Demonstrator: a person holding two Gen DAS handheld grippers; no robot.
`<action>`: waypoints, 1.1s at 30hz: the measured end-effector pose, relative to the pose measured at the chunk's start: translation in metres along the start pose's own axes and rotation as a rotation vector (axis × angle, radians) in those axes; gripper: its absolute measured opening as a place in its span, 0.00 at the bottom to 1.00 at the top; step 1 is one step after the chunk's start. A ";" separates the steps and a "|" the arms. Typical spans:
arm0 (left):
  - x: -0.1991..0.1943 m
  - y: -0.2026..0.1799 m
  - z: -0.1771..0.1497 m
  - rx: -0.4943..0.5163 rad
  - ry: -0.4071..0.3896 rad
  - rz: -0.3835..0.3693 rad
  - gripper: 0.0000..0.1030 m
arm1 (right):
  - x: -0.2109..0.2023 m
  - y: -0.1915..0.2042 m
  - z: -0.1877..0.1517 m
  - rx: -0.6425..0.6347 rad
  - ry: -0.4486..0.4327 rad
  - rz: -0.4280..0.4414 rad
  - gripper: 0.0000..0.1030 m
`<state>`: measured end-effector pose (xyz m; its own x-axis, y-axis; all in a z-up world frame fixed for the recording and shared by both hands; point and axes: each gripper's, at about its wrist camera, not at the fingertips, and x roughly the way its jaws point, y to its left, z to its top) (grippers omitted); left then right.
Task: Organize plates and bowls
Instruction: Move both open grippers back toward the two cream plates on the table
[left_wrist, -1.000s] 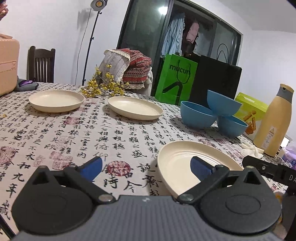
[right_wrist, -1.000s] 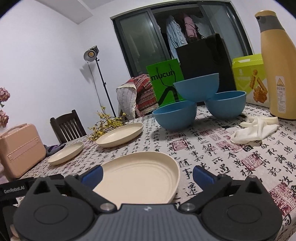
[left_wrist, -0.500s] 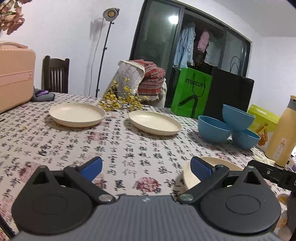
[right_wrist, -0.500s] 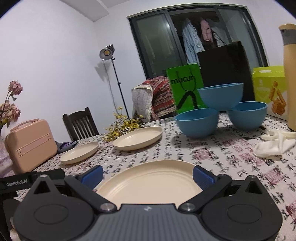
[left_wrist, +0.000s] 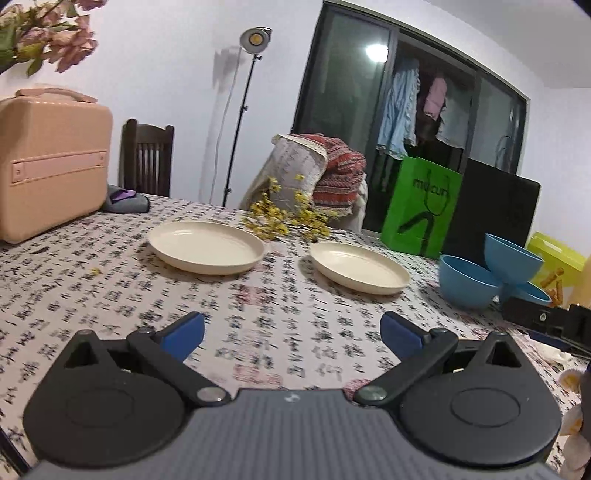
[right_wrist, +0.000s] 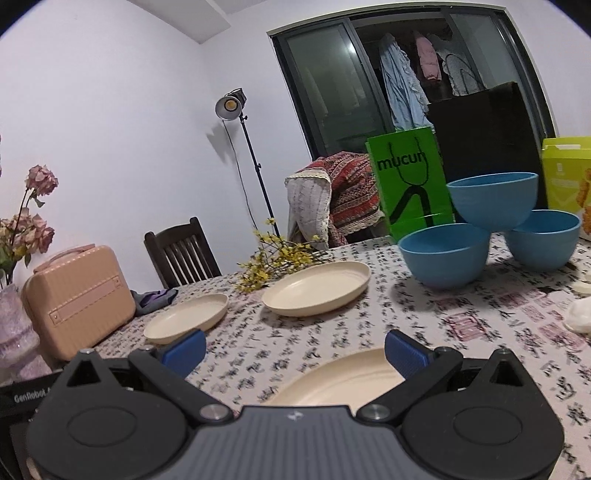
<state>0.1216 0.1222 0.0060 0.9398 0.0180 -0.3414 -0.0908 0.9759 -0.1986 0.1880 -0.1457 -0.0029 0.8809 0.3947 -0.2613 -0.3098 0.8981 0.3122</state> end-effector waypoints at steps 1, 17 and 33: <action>0.000 0.004 0.002 -0.002 -0.003 0.006 1.00 | 0.003 0.003 0.002 -0.001 0.001 0.003 1.00; 0.016 0.059 0.041 -0.026 0.000 0.075 1.00 | 0.053 0.059 0.031 0.024 0.014 0.045 1.00; 0.049 0.098 0.097 -0.031 0.000 0.129 1.00 | 0.113 0.123 0.058 0.041 0.034 0.063 1.00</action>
<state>0.1903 0.2395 0.0587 0.9196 0.1426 -0.3661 -0.2209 0.9582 -0.1817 0.2700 -0.0018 0.0592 0.8471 0.4575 -0.2704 -0.3491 0.8627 0.3659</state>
